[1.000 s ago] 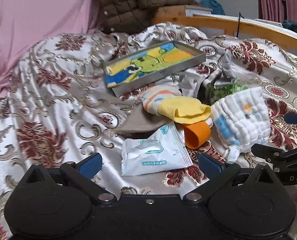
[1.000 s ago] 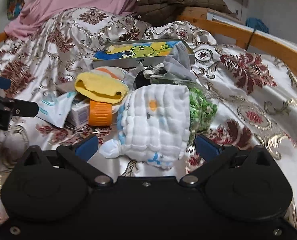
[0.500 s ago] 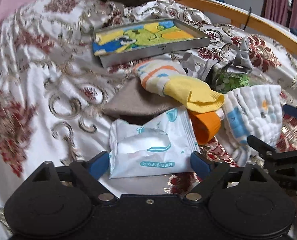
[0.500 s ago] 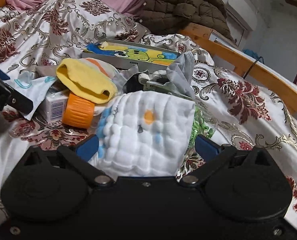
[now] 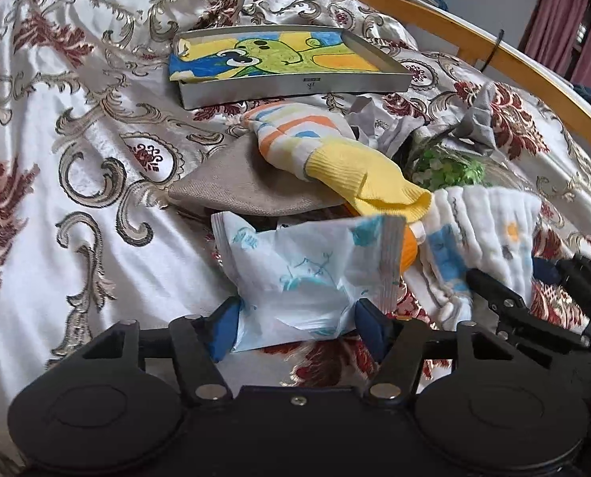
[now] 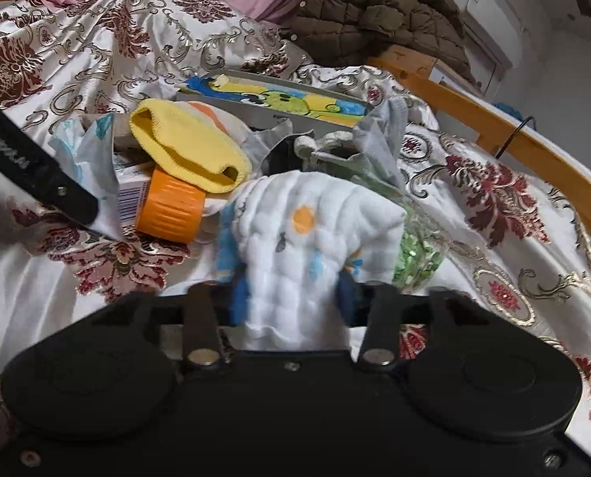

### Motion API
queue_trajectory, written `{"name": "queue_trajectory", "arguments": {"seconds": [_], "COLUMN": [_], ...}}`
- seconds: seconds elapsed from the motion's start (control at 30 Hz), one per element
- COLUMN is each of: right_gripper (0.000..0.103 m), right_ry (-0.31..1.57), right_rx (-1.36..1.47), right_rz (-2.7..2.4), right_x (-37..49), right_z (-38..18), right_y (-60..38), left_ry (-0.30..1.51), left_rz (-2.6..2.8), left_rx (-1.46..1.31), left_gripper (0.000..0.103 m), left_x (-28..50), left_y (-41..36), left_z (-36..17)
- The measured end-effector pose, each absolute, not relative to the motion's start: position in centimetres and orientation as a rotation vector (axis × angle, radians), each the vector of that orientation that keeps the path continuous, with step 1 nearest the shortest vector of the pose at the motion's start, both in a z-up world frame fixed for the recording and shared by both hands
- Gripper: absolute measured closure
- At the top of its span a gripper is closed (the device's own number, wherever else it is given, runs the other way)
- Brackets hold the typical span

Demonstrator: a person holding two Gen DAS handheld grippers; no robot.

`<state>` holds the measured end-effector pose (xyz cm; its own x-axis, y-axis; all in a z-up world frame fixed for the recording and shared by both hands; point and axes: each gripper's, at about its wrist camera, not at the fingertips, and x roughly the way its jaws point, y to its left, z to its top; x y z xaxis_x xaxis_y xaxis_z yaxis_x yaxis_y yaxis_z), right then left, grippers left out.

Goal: Organize soft objects
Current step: 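Grasp the white muslin cloth with the right tool while the left tool grasps the wipe packet, then carry both items into the metal tray and open both tools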

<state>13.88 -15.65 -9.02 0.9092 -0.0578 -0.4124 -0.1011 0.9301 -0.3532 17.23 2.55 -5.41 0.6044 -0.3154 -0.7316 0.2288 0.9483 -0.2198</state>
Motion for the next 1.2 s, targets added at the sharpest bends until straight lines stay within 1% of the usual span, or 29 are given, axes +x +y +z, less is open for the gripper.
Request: {"name": "queue_trajectory", "arguments": {"seconds": [0.03, 0.13, 0.23, 0.4, 0.47, 0.6, 0.73, 0.97, 1.07, 1.2], "right_gripper": [0.085, 0.093, 0.095, 0.096, 0.096, 0.096, 0.096, 0.096, 0.096, 0.096], "right_ry": [0.431, 0.413, 0.38, 0.324, 0.3, 0.242, 0.178, 0.089, 0.136, 0.244], "right_rx": [-0.373, -0.365, -0.359, -0.363, -0.365, -0.383, -0.393, -0.412, -0.378, -0.275], "right_rz": [0.029, 0.053, 0.083, 0.138, 0.154, 0.182, 0.2, 0.234, 0.264, 0.29], "right_x": [13.9, 13.7, 13.0, 11.9, 11.4, 10.6, 10.9, 16.4, 20.9, 27.6], "right_z": [-9.0, -8.7, -8.1, -6.8, -6.0, -4.1, -1.5, 3.2, 5.3, 7.5], "right_y": [-15.8, -15.9, -16.1, -16.0, -15.9, -15.6, -15.5, -15.5, -15.6, -16.6], "left_ry": [0.866, 0.863, 0.85, 0.82, 0.815, 0.784, 0.72, 0.537, 0.47, 0.453], "left_rz": [-0.312, -0.308, -0.312, -0.343, -0.355, -0.361, -0.363, -0.355, -0.338, -0.268], "left_rx": [-0.122, -0.154, -0.199, -0.237, -0.259, -0.296, -0.321, -0.33, -0.301, -0.277], "left_gripper": [0.043, 0.048, 0.059, 0.069, 0.071, 0.071, 0.071, 0.071, 0.071, 0.071], "left_x": [17.3, 17.4, 16.8, 15.3, 14.7, 13.9, 14.8, 20.0, 23.6, 28.7], "left_y": [2.6, 2.7, 3.1, 3.4, 3.4, 3.7, 4.4, 4.9, 5.0, 5.8], "left_z": [-5.5, -5.5, -5.2, -4.4, -4.2, -3.0, -0.7, 3.3, 4.0, 2.9]}}
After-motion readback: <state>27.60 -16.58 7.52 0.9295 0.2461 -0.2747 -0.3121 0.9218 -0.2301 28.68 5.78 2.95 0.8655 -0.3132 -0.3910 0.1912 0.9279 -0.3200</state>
